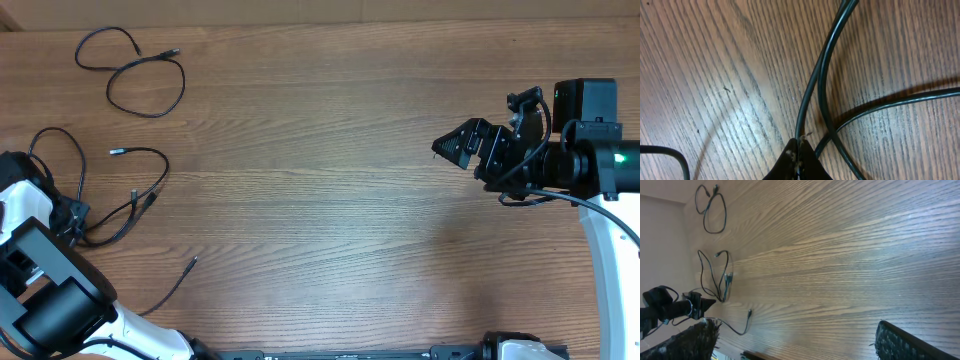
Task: Untangle cables
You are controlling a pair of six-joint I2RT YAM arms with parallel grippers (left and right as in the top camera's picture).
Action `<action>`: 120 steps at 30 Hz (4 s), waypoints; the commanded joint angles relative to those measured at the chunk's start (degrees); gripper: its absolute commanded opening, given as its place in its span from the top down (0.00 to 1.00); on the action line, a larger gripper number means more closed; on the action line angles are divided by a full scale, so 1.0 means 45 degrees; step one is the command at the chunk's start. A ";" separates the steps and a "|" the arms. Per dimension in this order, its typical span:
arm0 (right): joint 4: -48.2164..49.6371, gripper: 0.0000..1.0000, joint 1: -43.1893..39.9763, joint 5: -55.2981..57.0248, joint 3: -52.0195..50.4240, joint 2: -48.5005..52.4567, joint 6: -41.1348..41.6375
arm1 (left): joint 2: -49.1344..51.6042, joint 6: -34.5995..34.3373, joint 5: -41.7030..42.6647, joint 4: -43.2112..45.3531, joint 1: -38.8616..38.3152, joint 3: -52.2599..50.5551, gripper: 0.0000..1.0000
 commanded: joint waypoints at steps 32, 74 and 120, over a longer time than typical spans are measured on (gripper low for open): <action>-0.0092 0.00 -0.0034 0.0078 0.0175 0.0039 0.0049 | 0.1379 -0.0097 0.3415 -0.0199 -0.0039 0.0223 0.96; -0.0214 0.00 -0.0034 0.0078 0.0170 0.0039 0.0044 | -0.0005 0.0398 0.6785 -0.0665 0.0199 0.0253 0.96; -0.0452 0.00 -0.0034 0.0083 0.0170 0.0039 -0.0107 | -0.4658 -0.1316 0.2788 -0.2803 -0.0248 -0.1409 0.89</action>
